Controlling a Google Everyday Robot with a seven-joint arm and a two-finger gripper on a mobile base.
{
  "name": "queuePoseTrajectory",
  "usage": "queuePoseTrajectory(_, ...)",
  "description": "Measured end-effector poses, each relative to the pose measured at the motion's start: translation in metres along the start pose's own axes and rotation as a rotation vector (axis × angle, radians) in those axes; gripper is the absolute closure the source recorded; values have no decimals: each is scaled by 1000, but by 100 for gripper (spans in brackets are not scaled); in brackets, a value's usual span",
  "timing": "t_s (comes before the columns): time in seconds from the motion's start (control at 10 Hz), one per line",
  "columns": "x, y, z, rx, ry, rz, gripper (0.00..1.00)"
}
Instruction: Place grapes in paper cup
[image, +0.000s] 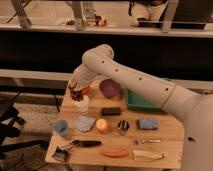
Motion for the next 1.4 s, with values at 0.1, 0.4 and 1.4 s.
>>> queuePoseTrajectory(0.1, 4, 1, 2, -2, -16, 0, 98)
queuePoseTrajectory(0.4, 9, 6, 12, -8, -53, 5, 98)
queuePoseTrajectory(1.4, 15, 15, 26, 24, -103, 14, 98)
